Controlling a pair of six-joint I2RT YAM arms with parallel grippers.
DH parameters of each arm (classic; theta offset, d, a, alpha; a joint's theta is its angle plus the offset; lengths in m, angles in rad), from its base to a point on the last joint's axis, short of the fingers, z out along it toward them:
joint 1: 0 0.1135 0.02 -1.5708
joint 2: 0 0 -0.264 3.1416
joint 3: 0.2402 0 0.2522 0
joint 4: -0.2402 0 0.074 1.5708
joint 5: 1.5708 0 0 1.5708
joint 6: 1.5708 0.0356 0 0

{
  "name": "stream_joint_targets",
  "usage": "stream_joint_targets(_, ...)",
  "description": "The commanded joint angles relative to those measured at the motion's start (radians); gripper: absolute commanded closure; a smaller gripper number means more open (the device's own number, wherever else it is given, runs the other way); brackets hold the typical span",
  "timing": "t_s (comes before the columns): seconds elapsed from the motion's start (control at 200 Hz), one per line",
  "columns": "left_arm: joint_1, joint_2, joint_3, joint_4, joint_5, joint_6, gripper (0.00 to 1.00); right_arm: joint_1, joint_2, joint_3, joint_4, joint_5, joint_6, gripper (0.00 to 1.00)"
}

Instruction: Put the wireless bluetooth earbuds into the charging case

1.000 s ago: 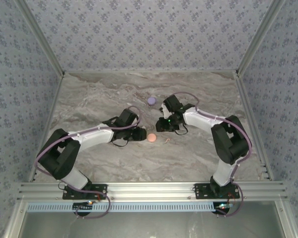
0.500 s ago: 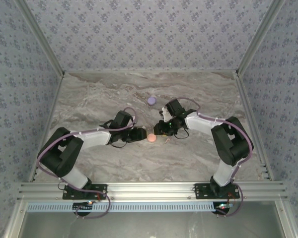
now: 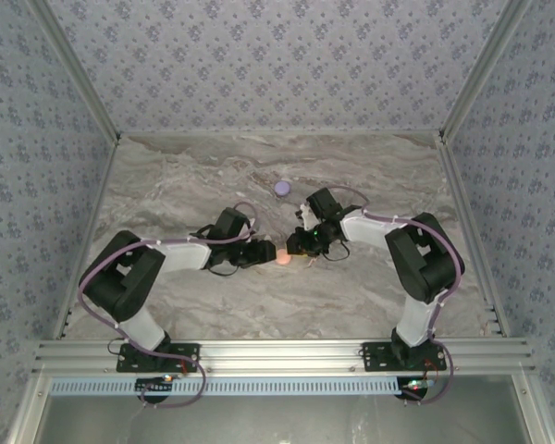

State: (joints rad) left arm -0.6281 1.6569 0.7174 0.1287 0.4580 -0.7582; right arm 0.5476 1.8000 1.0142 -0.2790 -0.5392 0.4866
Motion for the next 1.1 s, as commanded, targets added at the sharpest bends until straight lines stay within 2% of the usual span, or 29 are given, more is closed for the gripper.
stream_joint_targets(0.0,0.002,0.028,0.022,0.021,0.031,-0.012,0.48,-0.001,0.016,0.004,0.002,-0.015,0.009,0.74)
stream_joint_targets(0.505,-0.005,0.109,0.024,0.110,0.082,-0.061,0.53,0.000,0.047,-0.008,0.013,-0.016,0.017,0.80)
stream_joint_targets(0.765,-0.014,0.129,0.025,0.129,0.093,-0.078,0.62,0.001,0.049,-0.008,0.018,-0.017,0.018,0.80)
stream_joint_targets(1.094,-0.013,0.147,0.013,0.218,0.119,-0.134,0.66,0.001,0.049,-0.007,0.019,-0.021,0.025,0.80)
